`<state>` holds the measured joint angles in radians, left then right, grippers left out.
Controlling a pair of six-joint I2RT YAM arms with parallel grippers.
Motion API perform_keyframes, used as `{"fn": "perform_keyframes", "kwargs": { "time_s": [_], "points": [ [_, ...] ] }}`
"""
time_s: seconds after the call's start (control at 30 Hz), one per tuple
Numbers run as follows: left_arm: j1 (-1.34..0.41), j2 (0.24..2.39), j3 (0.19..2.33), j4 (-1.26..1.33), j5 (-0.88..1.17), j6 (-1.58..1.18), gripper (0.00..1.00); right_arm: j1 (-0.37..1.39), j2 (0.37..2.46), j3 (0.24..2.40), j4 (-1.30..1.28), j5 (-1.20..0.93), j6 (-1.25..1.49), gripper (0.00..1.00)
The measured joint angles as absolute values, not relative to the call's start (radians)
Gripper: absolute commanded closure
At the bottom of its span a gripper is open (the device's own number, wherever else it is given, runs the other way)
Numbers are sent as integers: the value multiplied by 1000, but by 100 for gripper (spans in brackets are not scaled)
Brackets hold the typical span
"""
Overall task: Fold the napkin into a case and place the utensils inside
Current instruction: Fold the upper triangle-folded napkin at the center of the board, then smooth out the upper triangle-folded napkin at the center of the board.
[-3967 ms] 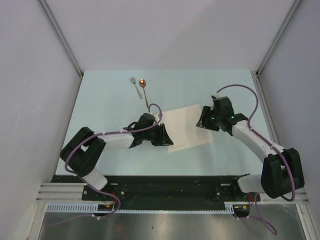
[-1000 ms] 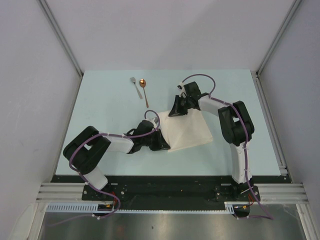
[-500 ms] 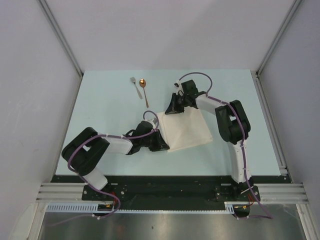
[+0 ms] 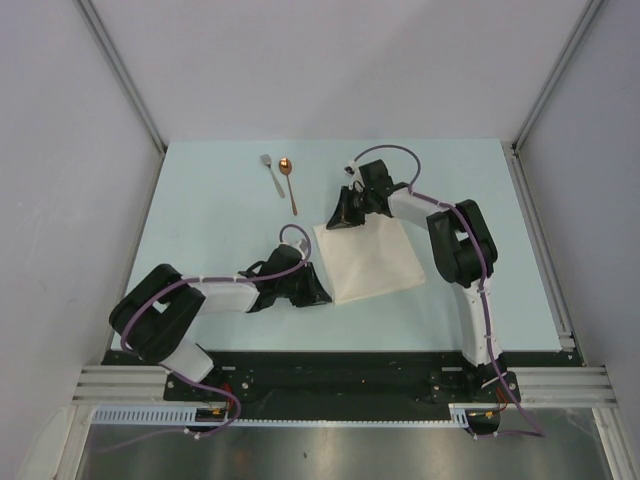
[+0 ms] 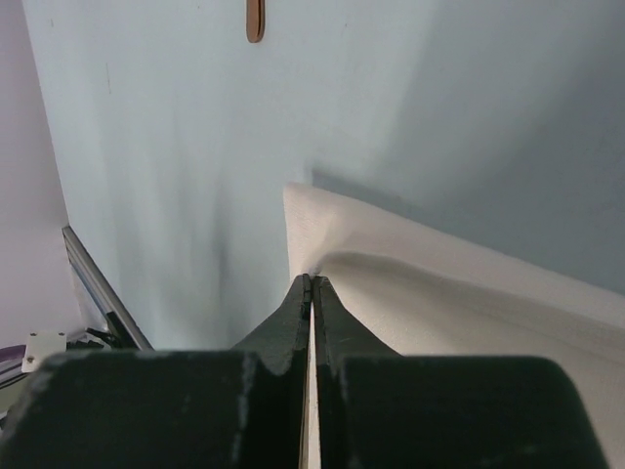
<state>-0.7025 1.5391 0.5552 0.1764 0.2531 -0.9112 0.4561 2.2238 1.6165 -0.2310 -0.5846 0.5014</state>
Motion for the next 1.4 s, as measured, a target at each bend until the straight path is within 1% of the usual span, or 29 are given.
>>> {"fn": "perform_keyframes", "kwargs": {
  "time_s": [0.17,0.27,0.3,0.47,0.5,0.57,0.6,0.67,0.7,0.77,0.8,0.87,0.97,1.07,1.17,1.2,1.3,1.4],
  "points": [
    [-703,1537,555,170,246,-908,76,462,2234,1618,-226,-592,502,100],
    [-703,1531,555,162,244,-907,77,464,2241,1618,-226,-595,502,97],
    [-703,1527,555,155,241,-906,77,464,2244,1618,-226,-596,502,94],
    [-703,1518,569,123,238,-888,78,464,2255,1633,-228,-603,504,90],
    [-703,1518,579,117,238,-884,78,464,2258,1641,-228,-604,505,83],
    [-702,1519,619,99,239,-878,78,463,2269,1670,-228,-612,505,73],
    [-702,1521,644,99,240,-873,78,463,2273,1680,-227,-616,508,66],
    [-698,1531,688,104,244,-872,77,463,2279,1697,-226,-627,517,60],
    [-697,1539,710,109,248,-872,77,460,2280,1700,-226,-630,521,55],
    [-696,1557,742,120,255,-871,77,454,2279,1702,-226,-642,524,53],
    [-695,1567,754,122,260,-871,77,450,2278,1702,-230,-645,524,50],
    [-693,1589,771,125,270,-871,78,439,2266,1694,-237,-648,523,50],
    [-692,1636,796,127,286,-871,80,394,2184,1608,-242,-656,522,51],
    [-690,1680,810,136,300,-871,82,317,2073,1505,-223,-683,521,56],
    [-686,1700,810,139,303,-871,83,241,2016,1454,-197,-729,516,66],
    [-684,1702,809,144,303,-871,83,221,2014,1449,-189,-743,512,72],
    [-680,1702,797,165,310,-871,84,195,2016,1413,-157,-775,504,76],
    [-679,1702,758,205,320,-873,85,191,2032,1370,-131,-803,505,77]
  ]
}}
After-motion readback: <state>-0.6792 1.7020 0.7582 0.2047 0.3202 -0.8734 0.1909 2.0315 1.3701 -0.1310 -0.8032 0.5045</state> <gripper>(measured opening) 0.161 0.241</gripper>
